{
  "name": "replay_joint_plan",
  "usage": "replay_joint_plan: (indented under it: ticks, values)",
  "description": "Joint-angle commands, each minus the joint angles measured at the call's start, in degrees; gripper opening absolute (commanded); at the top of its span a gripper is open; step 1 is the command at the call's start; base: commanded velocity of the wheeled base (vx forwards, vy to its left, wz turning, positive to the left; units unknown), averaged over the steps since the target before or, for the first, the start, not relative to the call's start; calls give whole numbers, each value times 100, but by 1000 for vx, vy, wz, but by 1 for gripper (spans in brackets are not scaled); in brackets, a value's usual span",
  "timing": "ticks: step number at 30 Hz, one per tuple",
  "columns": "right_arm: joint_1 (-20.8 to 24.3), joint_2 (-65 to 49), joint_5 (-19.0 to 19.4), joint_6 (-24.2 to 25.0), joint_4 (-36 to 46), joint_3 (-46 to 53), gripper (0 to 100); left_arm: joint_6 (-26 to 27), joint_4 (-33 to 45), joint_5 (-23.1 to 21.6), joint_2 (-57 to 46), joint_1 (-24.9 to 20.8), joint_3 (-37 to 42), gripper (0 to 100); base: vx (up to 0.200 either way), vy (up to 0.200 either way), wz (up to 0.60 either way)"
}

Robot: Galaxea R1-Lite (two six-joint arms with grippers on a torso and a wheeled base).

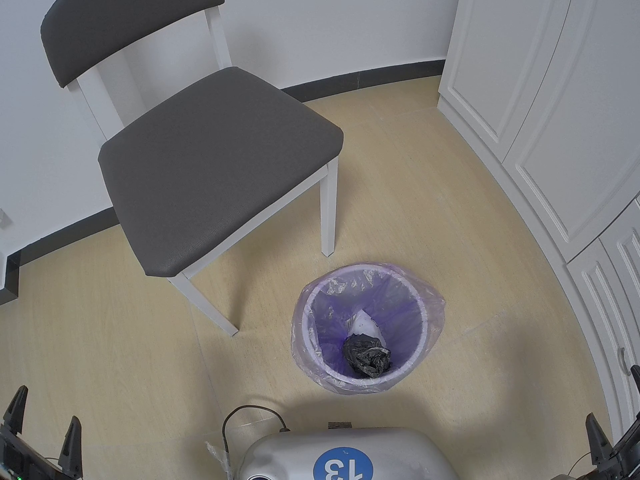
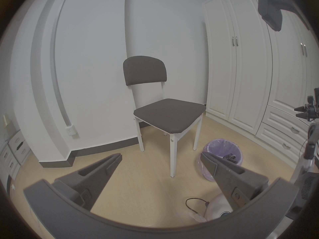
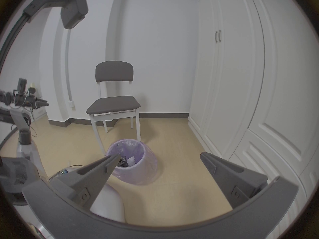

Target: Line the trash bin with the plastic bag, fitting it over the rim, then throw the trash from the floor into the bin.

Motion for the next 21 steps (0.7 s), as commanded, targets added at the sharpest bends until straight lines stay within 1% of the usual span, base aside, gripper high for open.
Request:
replay_joint_plan:
  ticks: [1, 3, 5, 6, 7, 9, 10, 11, 12, 13, 14, 15, 16, 17, 19, 20, 21]
  values:
    - [-2, -68, -519, 657, 302, -31, 100, -501, 303, 130, -70, 0, 66, 100, 0, 0, 0]
    - [7, -68, -1170, 1334, 337, -48, 100, -756, 198, 403, -79, 0, 92, 100, 0, 0, 0]
    - [7, -68, -1618, 1932, 328, -48, 100, -730, 101, 368, -79, 0, 101, 100, 0, 0, 0]
    - [-2, -68, -1688, 2046, 328, -48, 100, -695, 119, 359, -79, 0, 101, 100, 0, 0, 0]
    - [-2, -68, -1706, 2028, 328, -48, 100, -545, 145, 332, -79, 0, 101, 100, 0, 0, 0]
    - [-2, -77, -1662, 1835, 381, -75, 100, -238, 154, 253, -88, 0, 101, 100, 0, 0, 0]
    - [-2, -77, -1539, 1571, 398, -83, 100, -141, 163, 104, -79, 0, 101, 100, 0, 0, 0]
    - [-2, -77, -1310, 1255, 398, -83, 100, -80, 163, -2, -88, 0, 101, 100, 0, 0, 0]
    - [-2, -77, -1003, 921, 398, -83, 100, -71, 163, -54, -88, 0, 101, 100, 0, 0, 0]
    - [-2, -77, -1003, 921, 398, -83, 100, -71, 163, -54, -88, 0, 101, 100, 0, 0, 0]
    - [7, -68, -528, 569, 302, -13, 100, -62, 154, -72, -88, 0, 101, 100, 0, 0, 0]
    - [7, -77, -36, 358, 302, -13, 100, -62, 145, -63, -88, 0, 101, 100, 0, 0, 0]
    - [7, -77, -36, 358, 302, -13, 100, -62, 145, -63, -88, 0, 101, 100, 0, 0, 0]
    - [-2, -77, -45, 183, 293, -13, 100, -88, 145, -54, -88, 0, 101, 100, 0, 0, 0]
    - [-2, -77, -45, 183, 284, -13, 100, -123, 154, -28, -79, 0, 101, 100, 0, 0, 0]
    - [-2, -77, -185, 587, 293, -13, 100, -229, 154, 34, -88, 0, 101, 100, 0, 0, 0]
    - [-2, -77, -449, 798, 319, -31, 100, -317, 163, 69, -79, 0, 101, 100, 0, 0, 0]
